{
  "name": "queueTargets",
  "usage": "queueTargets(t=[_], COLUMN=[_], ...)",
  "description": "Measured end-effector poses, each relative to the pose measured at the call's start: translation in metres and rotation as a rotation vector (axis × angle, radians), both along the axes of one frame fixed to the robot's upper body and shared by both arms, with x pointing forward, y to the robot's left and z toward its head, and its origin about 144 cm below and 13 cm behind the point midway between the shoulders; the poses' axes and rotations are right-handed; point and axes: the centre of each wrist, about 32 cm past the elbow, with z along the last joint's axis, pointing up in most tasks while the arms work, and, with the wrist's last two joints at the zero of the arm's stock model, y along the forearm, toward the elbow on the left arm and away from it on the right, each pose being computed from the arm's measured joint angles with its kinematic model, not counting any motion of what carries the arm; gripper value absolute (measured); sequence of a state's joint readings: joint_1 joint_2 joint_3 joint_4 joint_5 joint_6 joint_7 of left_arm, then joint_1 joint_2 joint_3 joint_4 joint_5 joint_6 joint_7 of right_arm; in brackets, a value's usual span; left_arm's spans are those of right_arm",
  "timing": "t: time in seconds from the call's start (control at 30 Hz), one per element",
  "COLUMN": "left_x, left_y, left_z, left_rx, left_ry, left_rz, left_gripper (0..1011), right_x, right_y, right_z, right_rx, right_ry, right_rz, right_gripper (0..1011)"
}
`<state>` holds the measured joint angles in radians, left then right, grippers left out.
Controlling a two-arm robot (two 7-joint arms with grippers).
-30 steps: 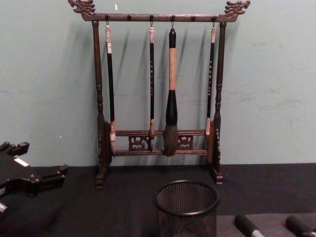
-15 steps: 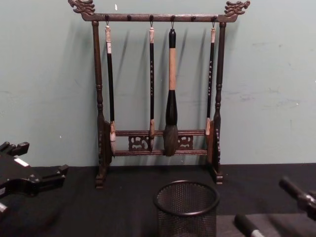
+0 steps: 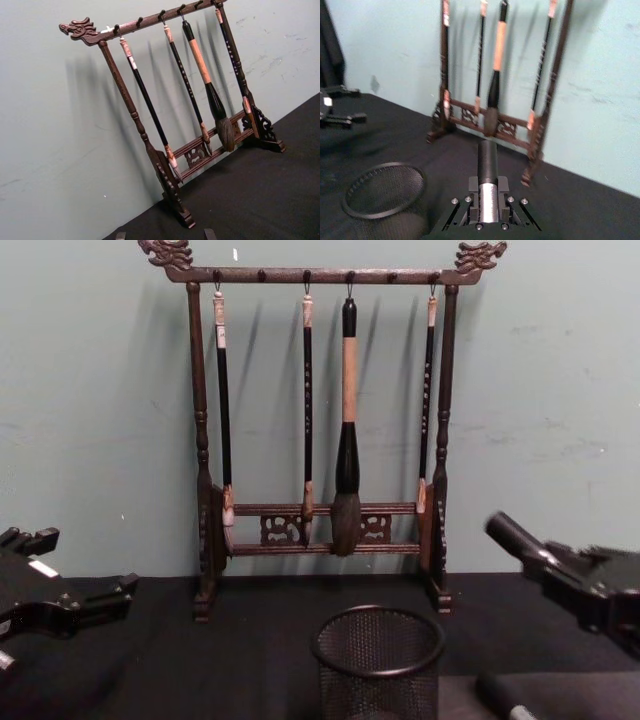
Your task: Pick up the water-based marker from the table and place it into the pen holder.
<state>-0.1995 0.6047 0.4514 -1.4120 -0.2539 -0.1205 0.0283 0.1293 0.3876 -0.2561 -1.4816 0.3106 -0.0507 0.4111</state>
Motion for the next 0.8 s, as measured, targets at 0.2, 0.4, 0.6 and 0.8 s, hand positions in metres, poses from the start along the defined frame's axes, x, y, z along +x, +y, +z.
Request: queueTargets(t=[0.2, 0.4, 0.6, 0.8], left_x=[0.000, 0.000, 0.000, 0.000], left_y=[0.000, 0.000, 0.000, 0.000], left_z=[0.000, 0.000, 0.000, 0.000], left_rx=[0.000, 0.000, 0.000, 0.000], left_ry=[0.000, 0.000, 0.000, 0.000], left_rz=[0.000, 0.000, 0.000, 0.000], left_gripper=[1009, 1009, 1009, 1009], right_x=[0.015, 0.026, 0.036, 0.044], right_y=[0.015, 0.028, 0.038, 0.050], right_z=[0.006, 0.008, 0.007, 0.005], right_rx=[0.024, 0.045, 0.065, 0.078], right_ry=[-0.049, -0.077, -0.107, -0.120], right_rz=[0.075, 0.122, 0.173, 0.209], right_gripper=[224, 224, 224, 223])
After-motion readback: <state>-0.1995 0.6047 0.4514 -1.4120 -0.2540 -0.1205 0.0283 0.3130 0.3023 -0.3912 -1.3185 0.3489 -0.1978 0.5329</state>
